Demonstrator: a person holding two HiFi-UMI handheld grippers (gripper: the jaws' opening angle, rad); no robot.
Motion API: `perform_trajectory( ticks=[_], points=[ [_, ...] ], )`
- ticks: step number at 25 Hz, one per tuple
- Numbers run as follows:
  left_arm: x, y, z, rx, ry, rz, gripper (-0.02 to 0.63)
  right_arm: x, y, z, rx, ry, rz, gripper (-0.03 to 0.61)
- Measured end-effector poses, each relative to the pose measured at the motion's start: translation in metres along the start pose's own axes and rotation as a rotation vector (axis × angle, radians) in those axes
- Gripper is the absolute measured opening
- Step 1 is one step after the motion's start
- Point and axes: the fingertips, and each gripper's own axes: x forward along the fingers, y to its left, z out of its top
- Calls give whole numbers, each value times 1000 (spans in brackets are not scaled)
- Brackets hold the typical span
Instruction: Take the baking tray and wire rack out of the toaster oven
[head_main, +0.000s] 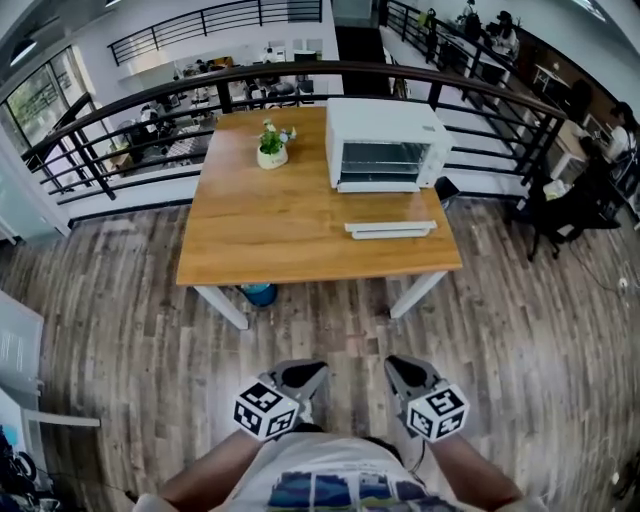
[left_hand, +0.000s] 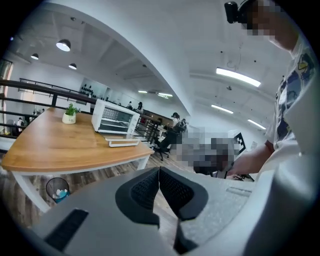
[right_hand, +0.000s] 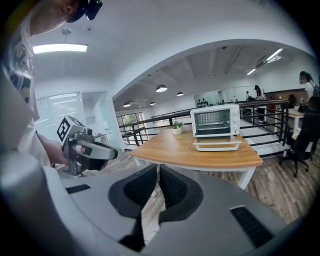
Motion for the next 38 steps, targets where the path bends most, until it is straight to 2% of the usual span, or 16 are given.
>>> perform_trajectory(
  ticks=[7,16,22,29,38],
  points=[
    [-18,77,27,23,10,-46,5,87,3,28,-32,24,-64,20],
    [5,126,53,-5,-3,-77,5,163,-32,72,-25,14,-79,18],
    [45,165,90,16,-2,-62,5,207,-95,101,13,-11,-86,20],
    [109,210,143,36,7,-44,5,264,-180,130,49,14,-74,23],
    [192,237,194,44,15,-45,5,326,-287,152,172,19,-49,37]
  ],
)
